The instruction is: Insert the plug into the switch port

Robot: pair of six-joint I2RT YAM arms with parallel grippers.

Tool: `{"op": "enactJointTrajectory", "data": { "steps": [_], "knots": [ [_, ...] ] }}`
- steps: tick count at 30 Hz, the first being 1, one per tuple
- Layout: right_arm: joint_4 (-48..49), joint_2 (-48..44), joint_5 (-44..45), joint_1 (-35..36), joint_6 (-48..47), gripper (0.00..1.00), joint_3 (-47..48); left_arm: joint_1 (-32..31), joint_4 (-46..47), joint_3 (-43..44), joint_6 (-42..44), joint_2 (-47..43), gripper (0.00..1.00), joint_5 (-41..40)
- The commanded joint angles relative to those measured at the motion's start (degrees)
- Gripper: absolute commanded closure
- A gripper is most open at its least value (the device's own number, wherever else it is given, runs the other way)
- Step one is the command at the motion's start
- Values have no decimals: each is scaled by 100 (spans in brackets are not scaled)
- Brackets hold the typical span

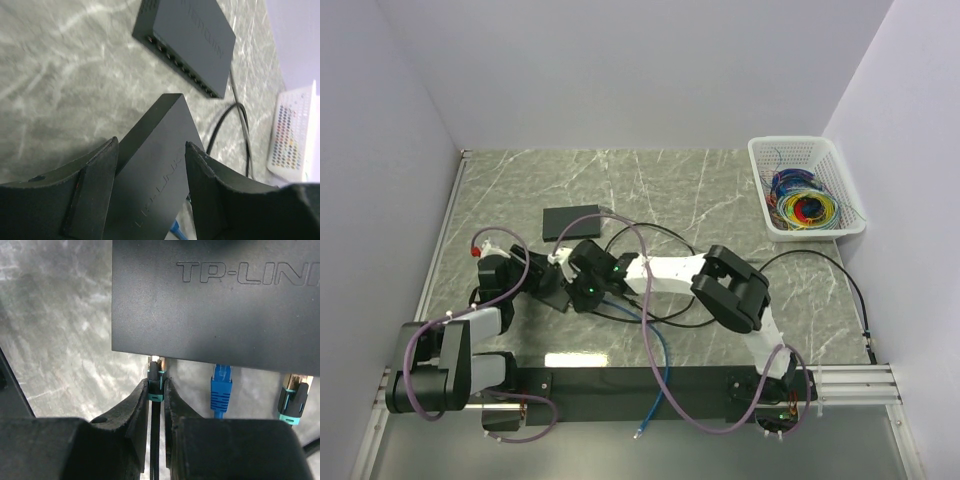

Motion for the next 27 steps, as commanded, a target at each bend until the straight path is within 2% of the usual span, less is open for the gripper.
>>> {"op": "enactJointTrajectory", "data": {
  "steps": [1,5,10,14,19,23,27],
  "knots": [
    [1738,370,123,-180,-304,100,1178,-420,-986,-304,-267,181,39,910],
    [1535,740,43,-180,-331,100,1854,-481,-977,-268,-285,269,39,883],
    [1474,776,-36,-171,-313,100,1900,-490,-1152,-119,-224,269,39,822],
    [1430,399,69,-171,-357,70,1252,-499,-1618,48,-241,-187,40,506],
    [1543,-355,61,-162,-269,58,319,-473,-2602,680,13,-890,36,-213],
    [1737,-1024,-18,-118,-146,49,-576,-394,-3086,1198,233,-900,35,-522],
    [1939,-1570,104,-144,73,47,-1027,-209,-3384,1611,321,-935,35,-558]
  ]
}}
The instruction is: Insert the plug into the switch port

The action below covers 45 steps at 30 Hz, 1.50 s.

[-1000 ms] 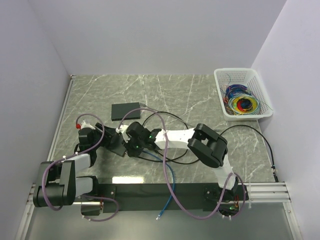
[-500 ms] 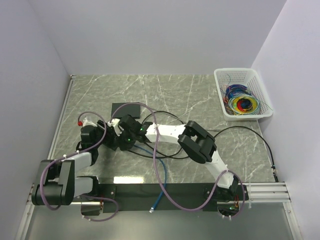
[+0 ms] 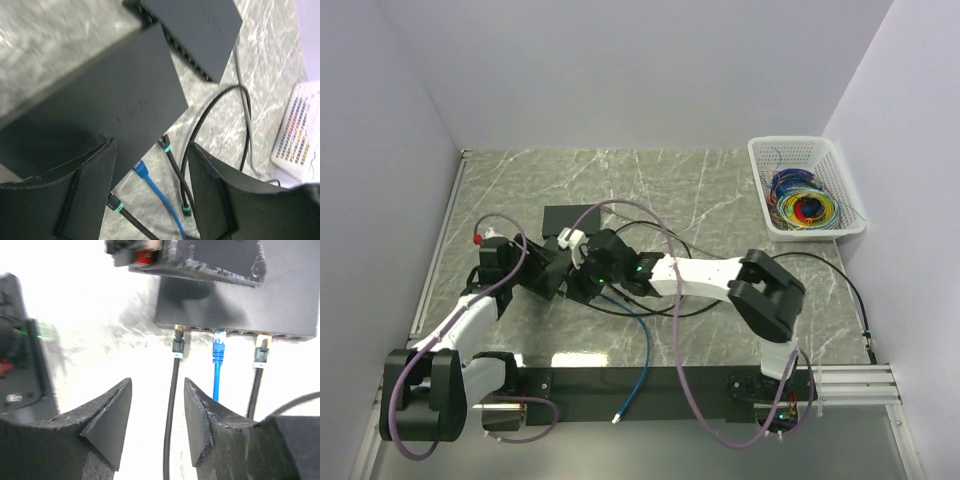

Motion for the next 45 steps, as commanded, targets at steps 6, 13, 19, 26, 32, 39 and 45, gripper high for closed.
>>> {"op": "enactJointTrajectory", "data": {
  "steps": [6,13,19,26,32,39,45],
  "knots": [
    [-125,-20,105,-432,459,46,766,123,-1218,674,339,-420,34,-547],
    [-944,1360,87,-1003,855,46,2261,123,-1728,367,129,-1185,34,-564],
    [-1534,2143,-79,-1224,1031,46,3141,255,-1641,77,49,-1230,34,-495],
    [-1446,2284,-387,-1171,1180,47,2852,273,-1238,-99,49,-721,34,-415],
    [-1192,2144,-756,-918,1417,49,2342,404,-753,-205,32,-176,35,-397],
    [-796,1898,-1082,-189,1602,51,1700,712,-1077,-47,137,-227,35,-529],
    [-909,2143,-1109,94,1673,52,2042,800,-1315,-64,128,-798,34,-643]
  ]
}}
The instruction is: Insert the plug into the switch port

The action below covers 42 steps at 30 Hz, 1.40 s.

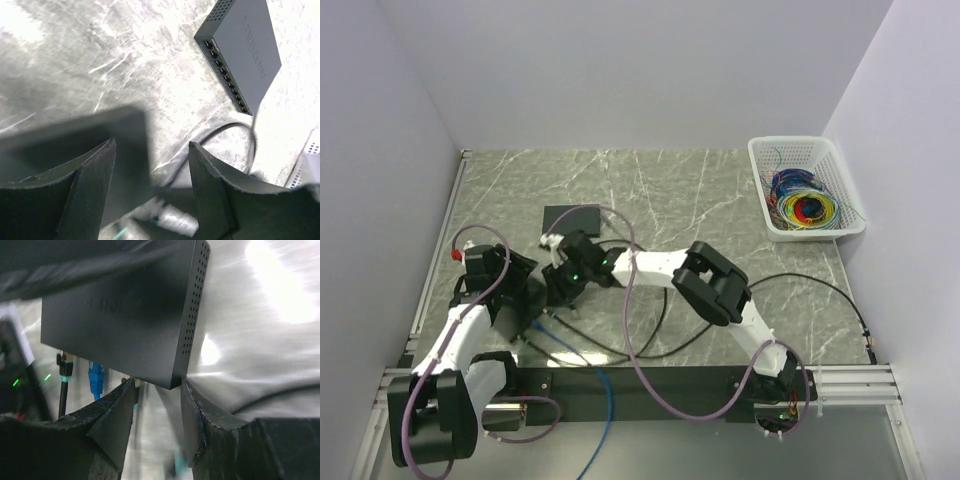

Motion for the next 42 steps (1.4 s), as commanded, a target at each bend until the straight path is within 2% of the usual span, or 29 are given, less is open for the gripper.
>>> {"op": "enactJointTrajectory", "data": {
  "steps": [1,7,12,16,18,22,27,30,42],
  "knots": [
    [-331,141,-368,302,112,52,224,35,-332,-8,148,-274,34,-195],
    [-331,-464,405,83,6,51,-108,53,-227,133,157,-222,34,-64],
    [11,-1429,635,-628,287,48,-654,70,212,510,104,242,35,77],
    [-181,-1660,855,-1173,297,45,-612,62,606,958,78,875,35,112],
    [-382,-1529,872,-1471,305,44,-462,70,774,1240,17,1330,35,121],
    [-875,-932,750,-1868,376,44,467,70,1248,1679,-159,2237,36,165],
    [-1182,-203,442,-2018,472,44,1243,62,1698,2268,-274,3475,38,525],
    [-1262,53,310,-2018,525,44,1542,62,1865,2524,-309,3907,39,752],
    [-1289,896,99,-1992,727,44,2008,-123,1839,2946,-186,4463,42,1096]
  ]
}}
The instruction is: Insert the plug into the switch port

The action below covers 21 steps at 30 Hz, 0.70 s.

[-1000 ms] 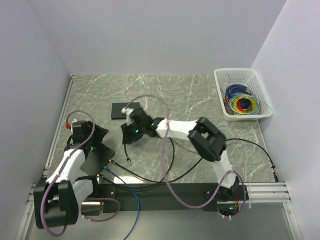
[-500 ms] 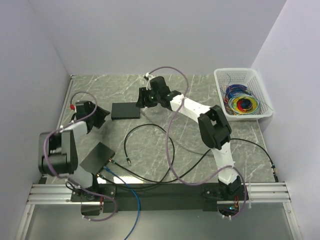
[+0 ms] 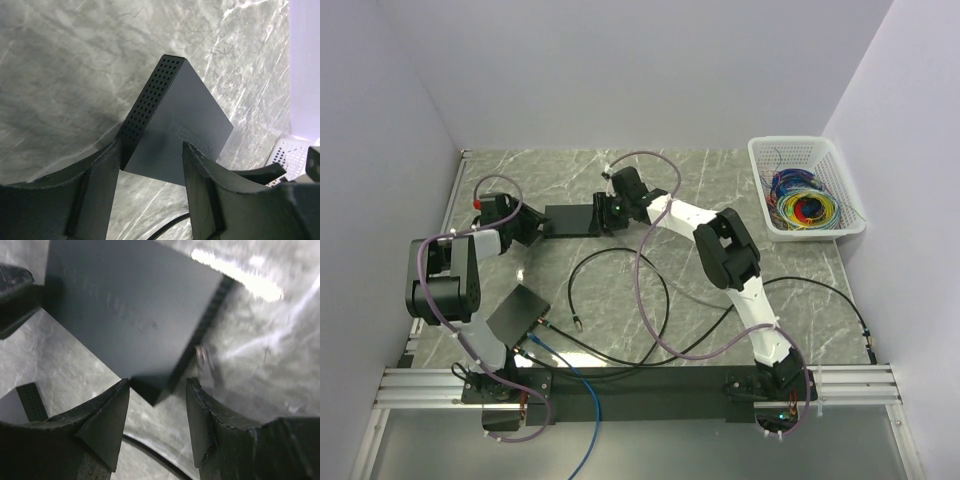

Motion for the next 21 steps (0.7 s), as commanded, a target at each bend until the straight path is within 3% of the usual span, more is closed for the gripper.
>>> {"op": "enactJointTrajectory", "data": {
  "steps": [1,7,12,21],
  "knots": [
    [-17,198,-109,50,56,44,541,-51,191,220,59,87,43,250],
    [-307,769,-188,50,-23,43,1403,-253,235,-175,24,-124,43,286],
    [-307,1138,-416,76,-5,43,1878,-788,331,-684,-90,-458,43,234],
    [-114,1104,-672,102,56,43,1958,-1316,630,-1142,-424,-581,43,304]
  ]
}}
